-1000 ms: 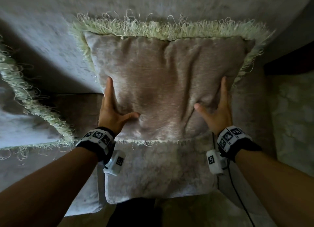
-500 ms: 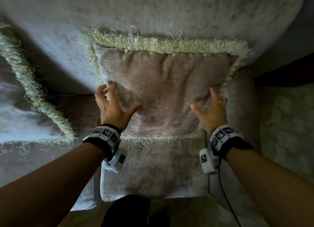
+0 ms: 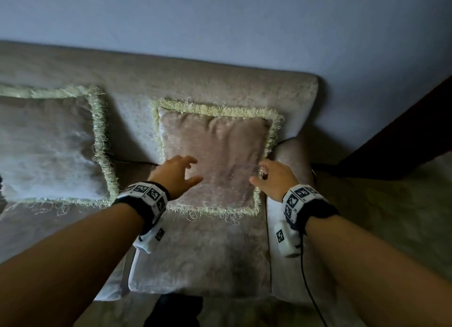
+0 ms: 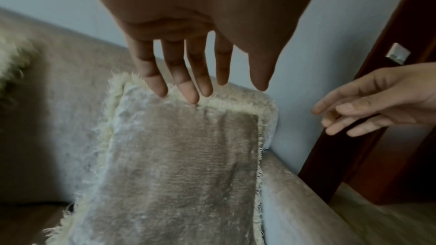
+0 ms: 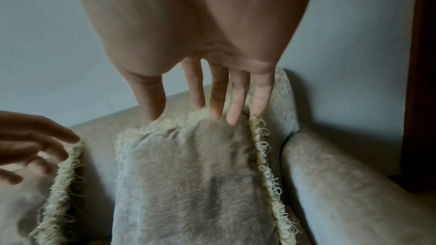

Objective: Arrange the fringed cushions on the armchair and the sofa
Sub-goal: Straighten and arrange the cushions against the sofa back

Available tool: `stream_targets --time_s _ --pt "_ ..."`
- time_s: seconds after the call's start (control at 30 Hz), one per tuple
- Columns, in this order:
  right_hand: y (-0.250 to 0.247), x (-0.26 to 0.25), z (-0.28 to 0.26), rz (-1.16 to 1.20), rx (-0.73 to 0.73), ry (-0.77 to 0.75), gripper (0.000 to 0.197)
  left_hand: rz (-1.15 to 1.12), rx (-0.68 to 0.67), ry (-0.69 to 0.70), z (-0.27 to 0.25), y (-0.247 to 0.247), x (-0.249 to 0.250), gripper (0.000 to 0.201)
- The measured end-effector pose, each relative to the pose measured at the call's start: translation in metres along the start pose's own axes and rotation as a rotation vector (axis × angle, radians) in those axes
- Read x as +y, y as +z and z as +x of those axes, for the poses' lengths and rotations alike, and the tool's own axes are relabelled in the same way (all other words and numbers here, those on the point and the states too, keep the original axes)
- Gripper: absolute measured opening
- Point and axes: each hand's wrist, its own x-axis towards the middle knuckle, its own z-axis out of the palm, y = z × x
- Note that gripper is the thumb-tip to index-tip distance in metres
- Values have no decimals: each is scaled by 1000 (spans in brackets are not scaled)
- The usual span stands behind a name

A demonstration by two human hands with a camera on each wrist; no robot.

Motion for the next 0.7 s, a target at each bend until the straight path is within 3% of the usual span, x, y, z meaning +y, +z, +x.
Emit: stream_targets --time_s 0.13,0.3,0.4,0.7 --pt "-30 13 -72 -110 -43 -79 57 94 -79 4 -80 -19 46 55" --pt "-58 13 -135 -134 -62 -130 54 143 2 29 -150 -39 90 55" --pt "-72 6 -160 -132 -36 -147 58 173 -2 41 -171 -52 106 55" --pt "-99 2 -190 -145 47 -178 48 216 55 86 -186 -74 122 54"
